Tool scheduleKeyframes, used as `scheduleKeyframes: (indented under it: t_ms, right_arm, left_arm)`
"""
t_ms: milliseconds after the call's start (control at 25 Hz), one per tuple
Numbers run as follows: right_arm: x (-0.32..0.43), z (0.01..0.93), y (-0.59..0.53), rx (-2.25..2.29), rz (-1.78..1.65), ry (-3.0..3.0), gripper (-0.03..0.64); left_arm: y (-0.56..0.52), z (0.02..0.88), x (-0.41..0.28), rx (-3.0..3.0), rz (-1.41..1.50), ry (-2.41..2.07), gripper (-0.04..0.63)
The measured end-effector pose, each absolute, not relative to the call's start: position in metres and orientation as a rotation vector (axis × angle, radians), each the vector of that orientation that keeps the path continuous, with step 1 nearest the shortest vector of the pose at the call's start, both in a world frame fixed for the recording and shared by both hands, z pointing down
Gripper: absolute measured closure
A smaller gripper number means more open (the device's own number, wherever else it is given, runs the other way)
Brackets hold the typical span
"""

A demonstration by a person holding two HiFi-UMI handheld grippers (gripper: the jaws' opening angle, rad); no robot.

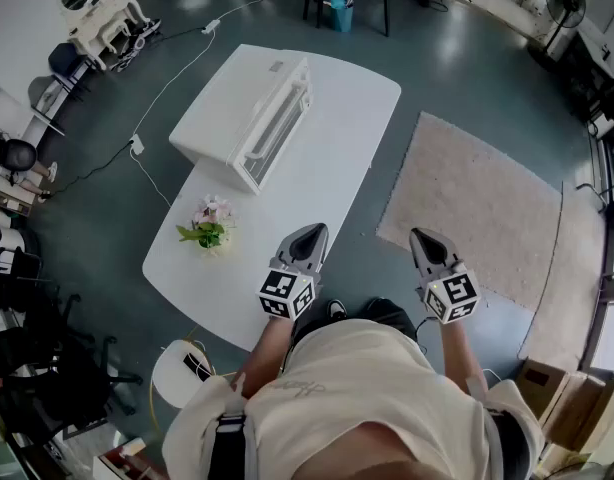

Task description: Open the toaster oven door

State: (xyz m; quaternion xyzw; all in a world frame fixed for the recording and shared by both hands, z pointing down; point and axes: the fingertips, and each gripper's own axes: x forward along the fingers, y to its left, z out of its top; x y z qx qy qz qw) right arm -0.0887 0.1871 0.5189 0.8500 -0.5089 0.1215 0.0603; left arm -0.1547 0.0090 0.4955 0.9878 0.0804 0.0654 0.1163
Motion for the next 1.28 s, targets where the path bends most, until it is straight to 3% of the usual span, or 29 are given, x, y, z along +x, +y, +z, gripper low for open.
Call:
scheduleKeyframes:
  t_ms: [760,1280]
  right_arm:
    - [-0.093,0.518,0.213,2.649,0.389,-1.426,0.61]
    - [-0.042,0.535,0.167,2.57,0.429,-1.596,0.609]
  left_arm:
    - [0.023,0.511,-0.148,2.843,0.224,0.288,0.574]
    - [-0.009,0.527,-0.123,2.837,0.288,0.15,0.575]
